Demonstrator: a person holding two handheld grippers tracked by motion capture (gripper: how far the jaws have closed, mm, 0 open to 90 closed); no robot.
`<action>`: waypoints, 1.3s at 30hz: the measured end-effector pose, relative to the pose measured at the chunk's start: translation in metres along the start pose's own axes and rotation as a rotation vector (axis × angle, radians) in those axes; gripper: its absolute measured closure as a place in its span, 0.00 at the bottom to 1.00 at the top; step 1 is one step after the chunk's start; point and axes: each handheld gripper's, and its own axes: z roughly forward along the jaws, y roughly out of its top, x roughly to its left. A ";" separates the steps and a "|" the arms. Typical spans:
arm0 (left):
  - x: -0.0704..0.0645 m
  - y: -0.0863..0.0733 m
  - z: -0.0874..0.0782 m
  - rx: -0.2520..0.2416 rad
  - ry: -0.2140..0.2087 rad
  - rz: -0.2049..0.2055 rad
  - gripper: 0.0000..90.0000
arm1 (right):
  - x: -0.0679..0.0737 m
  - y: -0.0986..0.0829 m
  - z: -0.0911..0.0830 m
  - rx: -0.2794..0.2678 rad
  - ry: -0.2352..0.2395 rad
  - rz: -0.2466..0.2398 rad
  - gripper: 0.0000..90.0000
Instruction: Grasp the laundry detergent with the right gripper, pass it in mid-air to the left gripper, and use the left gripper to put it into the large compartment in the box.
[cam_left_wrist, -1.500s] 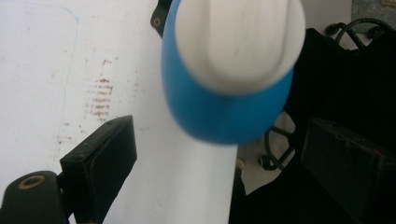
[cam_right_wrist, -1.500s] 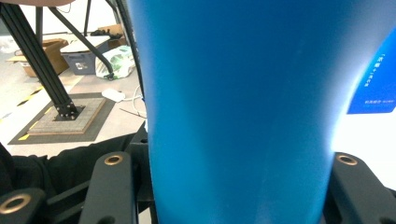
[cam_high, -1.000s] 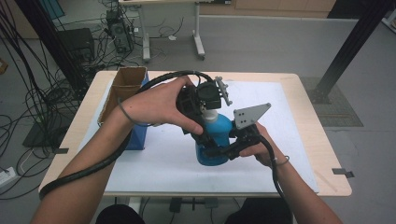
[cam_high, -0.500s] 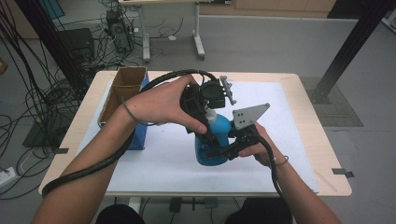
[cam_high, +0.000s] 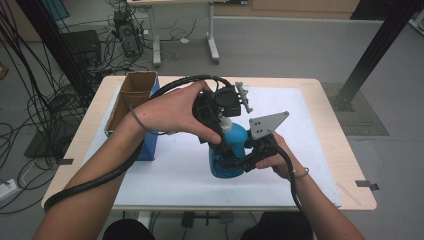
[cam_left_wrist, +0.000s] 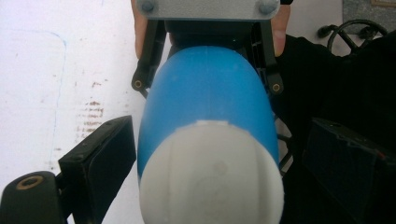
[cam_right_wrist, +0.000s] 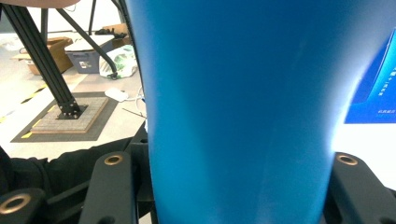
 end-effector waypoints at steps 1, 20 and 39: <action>0.000 0.000 0.000 0.001 0.003 -0.001 0.11 | 0.000 0.000 0.000 0.000 -0.001 -0.001 0.49; 0.001 0.001 0.000 0.005 0.007 -0.003 0.11 | 0.000 -0.001 0.000 -0.001 -0.002 0.002 0.49; 0.000 0.000 -0.002 0.006 0.004 -0.005 0.11 | 0.000 -0.002 0.000 0.000 -0.005 0.000 0.49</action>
